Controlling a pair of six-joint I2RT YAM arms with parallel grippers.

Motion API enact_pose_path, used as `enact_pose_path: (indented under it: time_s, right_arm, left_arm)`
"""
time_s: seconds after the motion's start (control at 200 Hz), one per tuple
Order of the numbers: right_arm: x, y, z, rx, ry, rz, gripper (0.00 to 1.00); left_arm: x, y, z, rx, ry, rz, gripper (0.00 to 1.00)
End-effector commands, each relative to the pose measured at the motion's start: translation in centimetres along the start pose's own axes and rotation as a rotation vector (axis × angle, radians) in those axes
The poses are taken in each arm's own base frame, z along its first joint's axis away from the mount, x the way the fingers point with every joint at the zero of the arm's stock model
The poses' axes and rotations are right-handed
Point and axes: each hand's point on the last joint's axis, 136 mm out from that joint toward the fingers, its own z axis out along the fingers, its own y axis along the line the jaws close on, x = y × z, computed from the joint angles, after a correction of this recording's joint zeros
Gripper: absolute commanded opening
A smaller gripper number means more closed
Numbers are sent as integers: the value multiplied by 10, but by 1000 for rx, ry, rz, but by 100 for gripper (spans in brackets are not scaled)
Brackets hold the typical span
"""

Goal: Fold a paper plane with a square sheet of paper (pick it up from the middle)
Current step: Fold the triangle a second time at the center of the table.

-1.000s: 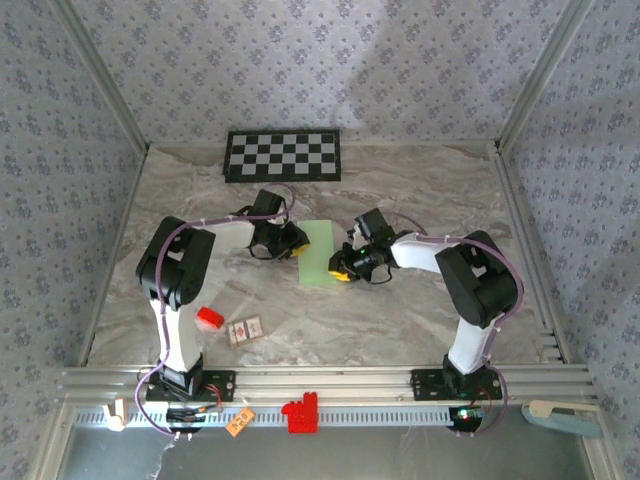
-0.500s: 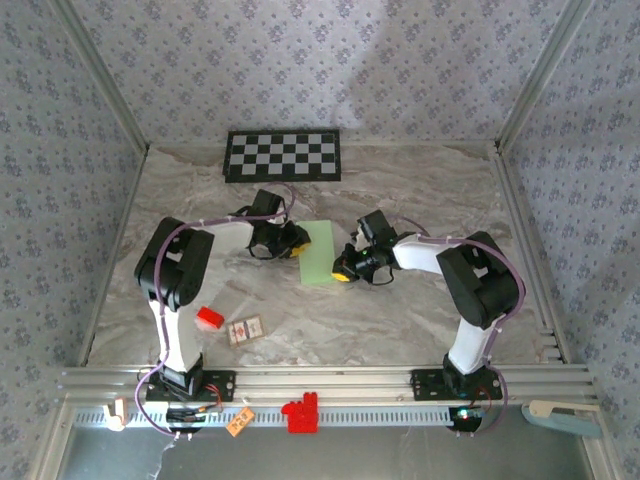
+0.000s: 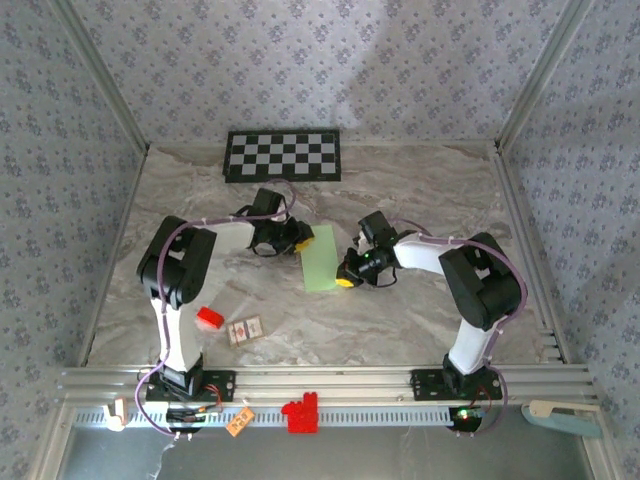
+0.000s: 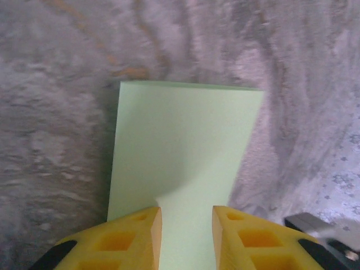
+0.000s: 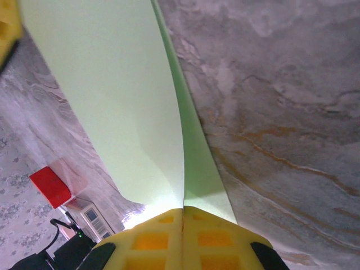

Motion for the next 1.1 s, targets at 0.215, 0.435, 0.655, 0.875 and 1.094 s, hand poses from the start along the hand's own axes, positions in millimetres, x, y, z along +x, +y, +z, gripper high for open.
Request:
enact_pose_path:
  time_s: [0.215,0.435,0.655,0.875,1.094]
  right_arm:
    - [-7,37,-8,-80,-21,-83,4]
    - [-18,61,-1,-134,-38,-112,4]
    - [-28,68,13,-125,-44,-117,4]
    - [-32,65,28,-101,-40,-112,4]
    - [-36,60,37,-80,-49,-108,4]
  left_arm:
    - [5,20,7,-65,40,-18,28]
    - [6,21,9,-71,48,-9,27]
    - [8,25,9,-83,58,-1,24]
    - [9,27,10,-89,62,3,23]
    - [10,29,10,-93,65,3,21]
